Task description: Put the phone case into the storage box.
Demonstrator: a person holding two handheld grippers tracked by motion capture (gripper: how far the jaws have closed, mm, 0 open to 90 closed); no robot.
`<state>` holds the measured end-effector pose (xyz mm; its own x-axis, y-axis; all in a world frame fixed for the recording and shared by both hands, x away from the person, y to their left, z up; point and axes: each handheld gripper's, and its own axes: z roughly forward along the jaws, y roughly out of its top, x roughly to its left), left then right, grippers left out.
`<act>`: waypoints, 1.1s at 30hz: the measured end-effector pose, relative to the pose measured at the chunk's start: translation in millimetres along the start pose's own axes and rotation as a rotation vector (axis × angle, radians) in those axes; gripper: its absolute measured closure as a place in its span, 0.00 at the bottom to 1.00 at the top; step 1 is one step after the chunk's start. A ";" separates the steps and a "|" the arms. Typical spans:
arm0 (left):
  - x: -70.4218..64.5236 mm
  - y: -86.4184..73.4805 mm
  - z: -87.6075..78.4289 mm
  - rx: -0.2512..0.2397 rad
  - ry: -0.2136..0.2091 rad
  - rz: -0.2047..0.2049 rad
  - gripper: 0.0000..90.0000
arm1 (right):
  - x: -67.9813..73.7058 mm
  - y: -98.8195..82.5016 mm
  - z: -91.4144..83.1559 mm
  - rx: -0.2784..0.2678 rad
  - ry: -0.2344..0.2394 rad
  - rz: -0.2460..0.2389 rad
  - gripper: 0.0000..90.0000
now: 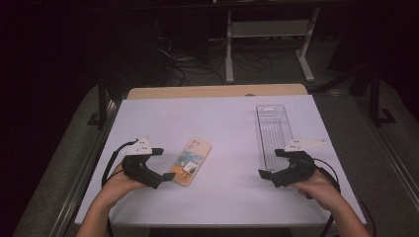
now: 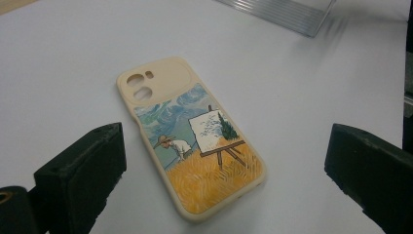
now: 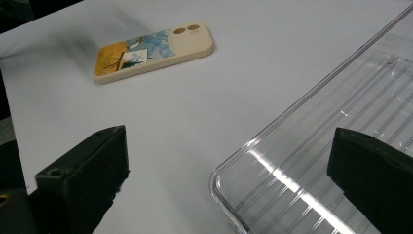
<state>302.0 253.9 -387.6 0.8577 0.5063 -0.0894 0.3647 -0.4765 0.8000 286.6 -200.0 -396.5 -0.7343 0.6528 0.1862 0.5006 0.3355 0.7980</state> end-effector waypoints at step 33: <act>2.5 14.5 2.6 -0.017 0.001 -0.007 0.01 | -7.7 2.3 1.8 -0.044 0.045 0.023 0.01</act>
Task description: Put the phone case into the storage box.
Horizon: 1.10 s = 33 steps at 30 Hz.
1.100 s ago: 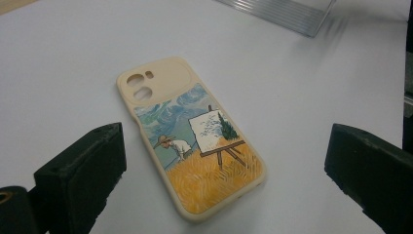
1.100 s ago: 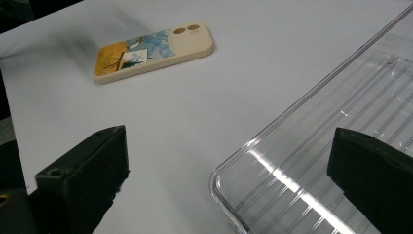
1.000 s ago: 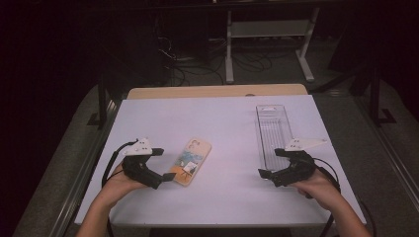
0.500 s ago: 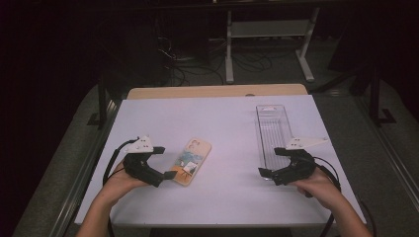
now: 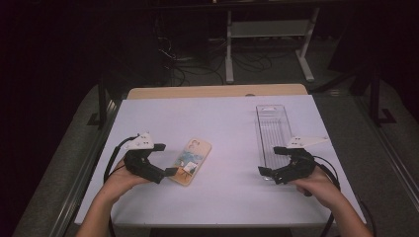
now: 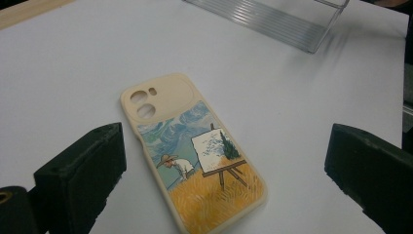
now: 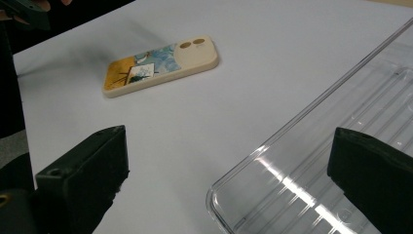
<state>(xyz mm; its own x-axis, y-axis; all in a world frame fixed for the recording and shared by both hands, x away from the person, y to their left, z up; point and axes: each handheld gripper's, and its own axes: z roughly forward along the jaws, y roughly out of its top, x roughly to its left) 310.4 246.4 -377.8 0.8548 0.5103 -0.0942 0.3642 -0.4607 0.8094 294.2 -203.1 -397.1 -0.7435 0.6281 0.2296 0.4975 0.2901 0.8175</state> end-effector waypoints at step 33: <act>-8.2 24.9 54.8 0.025 -0.036 -0.001 0.10 | -0.6 -0.7 0.2 -0.004 0.006 0.004 0.01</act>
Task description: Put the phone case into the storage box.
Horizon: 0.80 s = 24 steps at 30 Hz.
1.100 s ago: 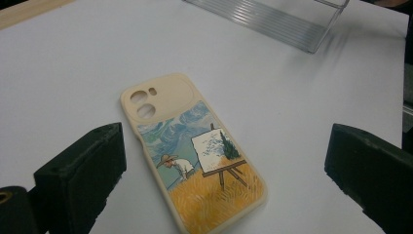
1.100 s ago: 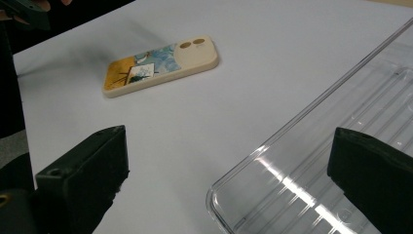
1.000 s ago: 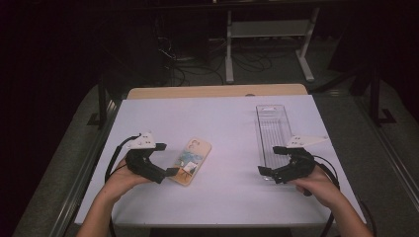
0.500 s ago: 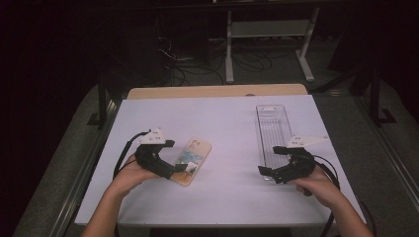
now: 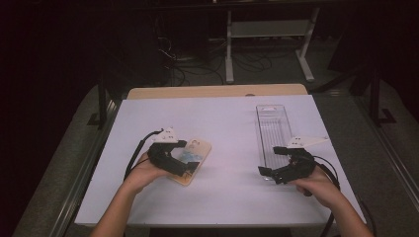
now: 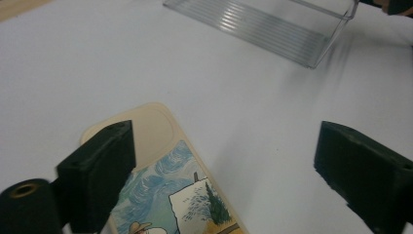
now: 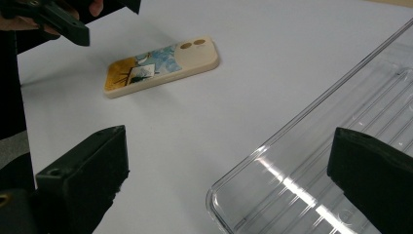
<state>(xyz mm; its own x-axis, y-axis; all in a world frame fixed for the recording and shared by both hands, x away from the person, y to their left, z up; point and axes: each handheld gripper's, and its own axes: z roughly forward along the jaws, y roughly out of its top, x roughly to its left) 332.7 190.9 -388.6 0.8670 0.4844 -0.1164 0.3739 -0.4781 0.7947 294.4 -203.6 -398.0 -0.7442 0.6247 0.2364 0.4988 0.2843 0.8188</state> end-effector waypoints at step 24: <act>-10.7 -24.1 26.8 0.144 -0.030 -0.047 0.87 | -0.4 0.0 0.0 0.001 -0.001 -0.003 0.01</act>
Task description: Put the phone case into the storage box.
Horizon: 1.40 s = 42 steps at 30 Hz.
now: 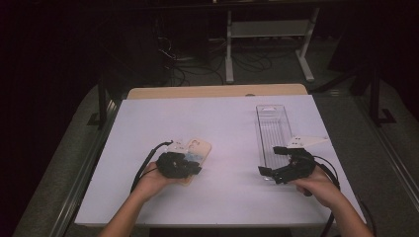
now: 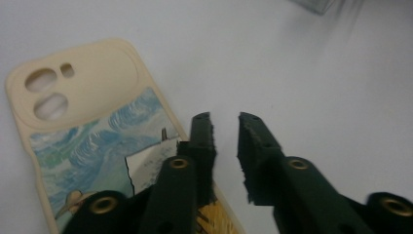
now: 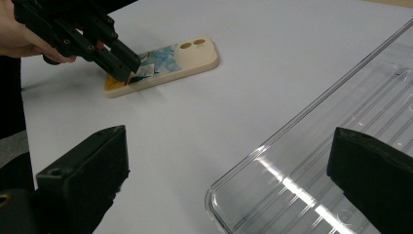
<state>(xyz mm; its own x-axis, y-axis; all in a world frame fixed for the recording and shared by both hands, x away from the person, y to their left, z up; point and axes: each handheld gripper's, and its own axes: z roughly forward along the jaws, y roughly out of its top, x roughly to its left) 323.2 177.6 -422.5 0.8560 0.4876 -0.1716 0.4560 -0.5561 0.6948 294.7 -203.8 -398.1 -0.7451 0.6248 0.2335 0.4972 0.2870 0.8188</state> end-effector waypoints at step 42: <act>20.8 -21.5 -8.3 0.124 0.122 -0.044 0.99 | -0.3 -0.2 -0.2 -0.001 -0.002 -0.010 0.01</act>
<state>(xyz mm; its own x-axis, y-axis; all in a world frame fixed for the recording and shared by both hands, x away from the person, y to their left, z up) 329.2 205.3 -435.2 0.8023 0.5870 -0.1083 0.5250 -0.6076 0.5960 294.8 -204.1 -398.2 -0.7490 0.6236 0.2241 0.4892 0.2922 0.8218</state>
